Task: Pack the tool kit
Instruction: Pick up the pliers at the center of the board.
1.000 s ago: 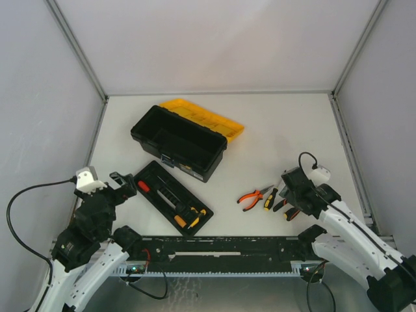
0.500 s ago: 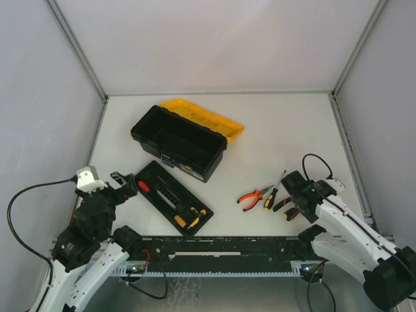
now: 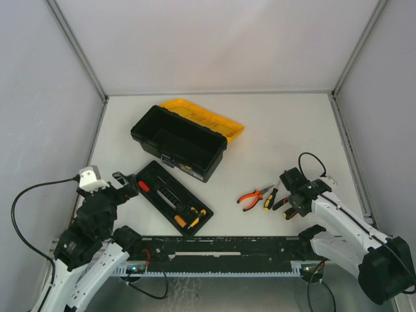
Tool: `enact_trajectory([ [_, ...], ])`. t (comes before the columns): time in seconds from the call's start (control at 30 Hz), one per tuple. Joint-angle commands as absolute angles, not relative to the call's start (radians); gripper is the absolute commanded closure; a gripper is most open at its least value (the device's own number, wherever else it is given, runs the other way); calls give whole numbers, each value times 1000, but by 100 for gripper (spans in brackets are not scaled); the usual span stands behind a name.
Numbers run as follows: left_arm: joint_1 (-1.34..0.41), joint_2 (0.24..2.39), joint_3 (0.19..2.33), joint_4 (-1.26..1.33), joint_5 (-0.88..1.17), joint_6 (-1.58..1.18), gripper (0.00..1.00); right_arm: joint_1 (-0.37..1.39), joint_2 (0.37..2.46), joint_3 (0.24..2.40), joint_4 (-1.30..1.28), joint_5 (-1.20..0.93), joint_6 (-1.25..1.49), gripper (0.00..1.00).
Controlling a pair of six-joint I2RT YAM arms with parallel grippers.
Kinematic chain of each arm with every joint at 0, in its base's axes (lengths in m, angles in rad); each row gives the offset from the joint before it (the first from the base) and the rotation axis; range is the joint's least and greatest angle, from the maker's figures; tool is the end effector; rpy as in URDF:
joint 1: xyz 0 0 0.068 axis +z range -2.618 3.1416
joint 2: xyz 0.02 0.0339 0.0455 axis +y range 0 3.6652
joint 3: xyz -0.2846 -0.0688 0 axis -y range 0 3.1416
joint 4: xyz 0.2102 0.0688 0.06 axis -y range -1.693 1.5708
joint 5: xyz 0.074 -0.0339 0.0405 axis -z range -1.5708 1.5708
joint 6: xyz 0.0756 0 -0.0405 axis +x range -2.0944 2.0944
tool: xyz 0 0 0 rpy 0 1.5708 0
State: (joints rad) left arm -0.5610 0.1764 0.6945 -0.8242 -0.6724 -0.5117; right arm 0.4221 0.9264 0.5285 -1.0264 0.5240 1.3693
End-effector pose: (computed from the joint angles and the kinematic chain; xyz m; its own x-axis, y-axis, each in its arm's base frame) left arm 0.0417 0.0294 0.2795 -0.1800 -0.3393 -0.9233 -0.2005 0.9316 -0.3032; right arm 0.0943 0.0009 0.1769 -0.4629 0.7221 -0.5142 0.8265 0.5612 0.0440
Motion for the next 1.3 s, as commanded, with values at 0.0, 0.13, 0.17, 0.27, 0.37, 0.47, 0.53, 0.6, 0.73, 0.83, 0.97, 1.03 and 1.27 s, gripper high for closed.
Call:
enact_trajectory([
  [0.0, -548, 175, 686, -788, -660, -491, 0, 415, 949, 517, -960, 522, 1352, 64],
  [0.13, -548, 176, 684, -788, -657, -491, 0, 415, 977, 489, -899, 501, 1342, 79],
  [0.17, -548, 176, 685, -788, -657, -491, 0, 414, 981, 488, -892, 497, 1338, 80],
  [0.27, -548, 177, 686, -790, -658, -491, 0, 413, 977, 488, -881, 499, 1322, 95],
  [0.37, -547, 172, 685, -790, -659, -490, 0, 414, 944, 488, -876, 512, 1315, 98],
  [0.47, -547, 169, 684, -788, -658, -491, 0, 413, 905, 489, -864, 521, 1299, 100],
  [0.53, -547, 172, 684, -790, -656, -491, 0, 413, 877, 488, -853, 524, 1285, 100],
  [0.6, -546, 173, 684, -789, -657, -491, 0, 413, 844, 491, -836, 524, 1263, 100],
  [0.73, -547, 176, 684, -786, -657, -490, 0, 413, 764, 491, -804, 527, 1206, 100],
  [0.83, -545, 183, 685, -786, -655, -488, 0, 413, 703, 493, -804, 548, 1188, 100],
  [0.97, -546, 181, 686, -790, -658, -491, 0, 412, 644, 512, -802, 569, 1138, 100],
  [1.03, -544, 176, 684, -787, -658, -491, 0, 413, 624, 545, -767, 554, 1045, 100],
  [1.27, -541, 192, 685, -781, -645, -485, 0, 444, 622, 726, -383, 134, 581, 100],
])
